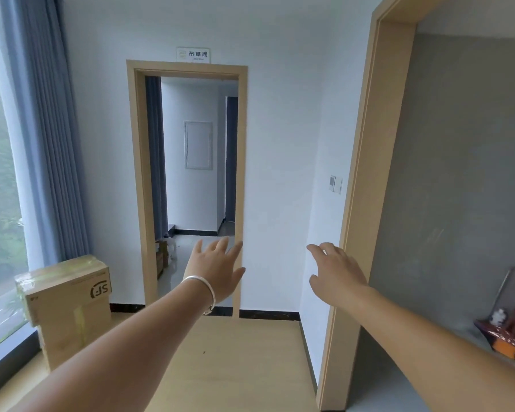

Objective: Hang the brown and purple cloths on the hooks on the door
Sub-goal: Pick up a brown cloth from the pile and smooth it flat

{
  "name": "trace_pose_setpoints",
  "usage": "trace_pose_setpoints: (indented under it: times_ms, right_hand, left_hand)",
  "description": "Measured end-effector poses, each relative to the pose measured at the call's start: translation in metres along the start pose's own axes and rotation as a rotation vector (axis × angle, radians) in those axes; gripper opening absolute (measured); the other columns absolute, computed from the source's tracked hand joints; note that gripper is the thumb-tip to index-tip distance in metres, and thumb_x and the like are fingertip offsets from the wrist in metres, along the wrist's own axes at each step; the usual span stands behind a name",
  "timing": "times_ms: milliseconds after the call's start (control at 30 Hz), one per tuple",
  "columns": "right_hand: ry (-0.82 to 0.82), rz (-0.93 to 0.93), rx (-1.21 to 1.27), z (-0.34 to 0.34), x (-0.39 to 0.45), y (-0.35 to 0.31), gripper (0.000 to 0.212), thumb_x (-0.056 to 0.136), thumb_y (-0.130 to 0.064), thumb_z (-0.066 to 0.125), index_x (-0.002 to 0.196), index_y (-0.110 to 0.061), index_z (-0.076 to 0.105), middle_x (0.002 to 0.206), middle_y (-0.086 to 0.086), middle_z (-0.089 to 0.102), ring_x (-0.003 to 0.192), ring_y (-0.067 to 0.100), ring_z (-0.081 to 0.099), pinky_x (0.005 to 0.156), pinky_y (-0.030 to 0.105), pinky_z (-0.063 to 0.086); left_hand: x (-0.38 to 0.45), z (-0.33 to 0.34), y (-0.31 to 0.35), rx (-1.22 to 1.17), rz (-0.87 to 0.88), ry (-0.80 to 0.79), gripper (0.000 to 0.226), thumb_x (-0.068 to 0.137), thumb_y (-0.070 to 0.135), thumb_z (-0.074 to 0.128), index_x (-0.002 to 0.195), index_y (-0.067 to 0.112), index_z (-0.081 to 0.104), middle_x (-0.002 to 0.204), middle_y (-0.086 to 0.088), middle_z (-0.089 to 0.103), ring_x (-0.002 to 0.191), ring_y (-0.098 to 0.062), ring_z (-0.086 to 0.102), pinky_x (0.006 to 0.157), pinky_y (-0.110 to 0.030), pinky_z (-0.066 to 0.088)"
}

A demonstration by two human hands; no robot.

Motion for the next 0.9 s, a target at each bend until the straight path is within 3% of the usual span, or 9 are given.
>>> trace_pose_setpoints:
  times_ms: [900]
  right_hand:
    - [-0.048, 0.003, -0.030, 0.164, 0.394, 0.102, 0.066, 0.090, -0.026, 0.045, 0.150, -0.023, 0.018, 0.152, 0.003, 0.026, 0.137, 0.022, 0.028, 0.107, 0.034, 0.029]
  left_hand:
    - [0.383, 0.215, -0.037, 0.034, 0.028, -0.051, 0.061, 0.097, 0.052, 0.030, 0.149, 0.026, 0.014, 0.152, -0.002, 0.029, 0.139, -0.020, 0.030, 0.115, -0.052, 0.014]
Point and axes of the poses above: each hand's wrist, its own x-axis towards the middle knuckle, its own z-axis out of the palm, y = z × x, the point moved 1 cm from there along x, towards the middle knuckle
